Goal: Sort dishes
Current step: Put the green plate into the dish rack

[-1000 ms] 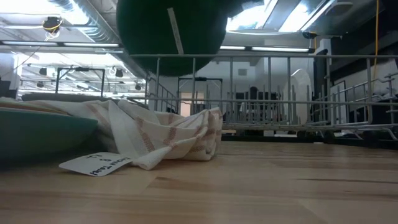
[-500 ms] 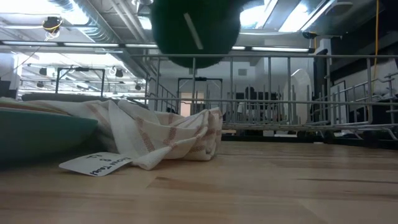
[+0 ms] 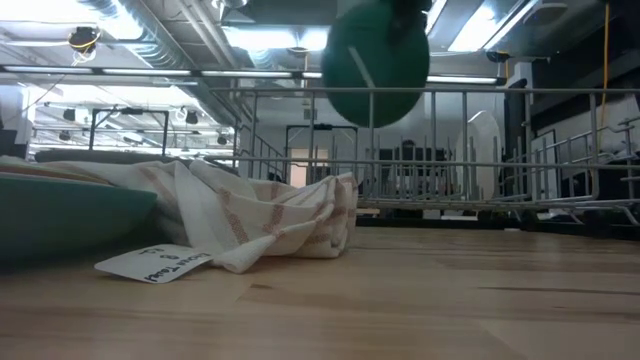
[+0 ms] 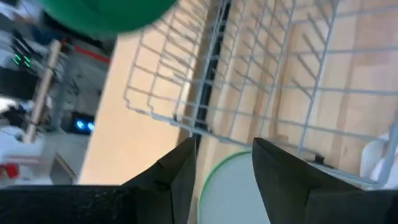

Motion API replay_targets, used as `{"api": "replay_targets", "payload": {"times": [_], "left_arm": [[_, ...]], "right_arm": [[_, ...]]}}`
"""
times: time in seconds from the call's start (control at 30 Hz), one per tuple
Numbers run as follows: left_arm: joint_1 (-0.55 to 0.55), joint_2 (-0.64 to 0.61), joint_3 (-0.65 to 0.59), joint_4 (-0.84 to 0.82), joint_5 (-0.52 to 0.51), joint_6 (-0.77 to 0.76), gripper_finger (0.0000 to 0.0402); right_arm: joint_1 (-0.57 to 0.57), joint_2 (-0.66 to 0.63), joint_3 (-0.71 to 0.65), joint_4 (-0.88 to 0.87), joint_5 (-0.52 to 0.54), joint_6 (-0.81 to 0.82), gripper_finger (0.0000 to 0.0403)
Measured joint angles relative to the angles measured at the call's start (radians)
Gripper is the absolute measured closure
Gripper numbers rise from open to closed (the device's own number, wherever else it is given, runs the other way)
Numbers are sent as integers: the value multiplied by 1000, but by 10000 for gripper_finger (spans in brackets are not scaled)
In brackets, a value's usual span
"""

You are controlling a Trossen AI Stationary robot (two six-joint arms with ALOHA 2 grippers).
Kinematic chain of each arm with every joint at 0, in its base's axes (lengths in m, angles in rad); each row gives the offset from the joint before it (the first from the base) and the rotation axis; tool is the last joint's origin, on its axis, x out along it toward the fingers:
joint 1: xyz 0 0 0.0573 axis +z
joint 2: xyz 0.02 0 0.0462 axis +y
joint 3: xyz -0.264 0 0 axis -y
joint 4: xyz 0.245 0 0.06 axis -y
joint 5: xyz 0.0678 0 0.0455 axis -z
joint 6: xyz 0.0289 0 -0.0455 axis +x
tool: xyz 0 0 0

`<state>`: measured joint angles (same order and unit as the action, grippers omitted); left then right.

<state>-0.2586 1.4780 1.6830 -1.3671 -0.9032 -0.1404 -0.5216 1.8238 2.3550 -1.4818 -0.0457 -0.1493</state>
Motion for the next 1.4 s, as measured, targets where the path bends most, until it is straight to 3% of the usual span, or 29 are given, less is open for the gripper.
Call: {"api": "replay_targets", "payload": {"times": [0.13,0.37,0.53,0.87,1.4], "left_arm": [[91,1,-51,70,106,62,265],[225,1,-177,287,377,229,275],[281,2,-268,421,484,304,282],[315,3,-337,473,517,325,286],[312,3,-337,475,519,327,286]], "right_arm": [[-107,-28,0,19,-22,138,355],[-326,-34,0,11,-205,336,355],[-429,-14,0,11,-236,397,355],[-519,-7,-56,-29,-207,495,355],[-520,-7,-227,23,-235,500,355]]}}
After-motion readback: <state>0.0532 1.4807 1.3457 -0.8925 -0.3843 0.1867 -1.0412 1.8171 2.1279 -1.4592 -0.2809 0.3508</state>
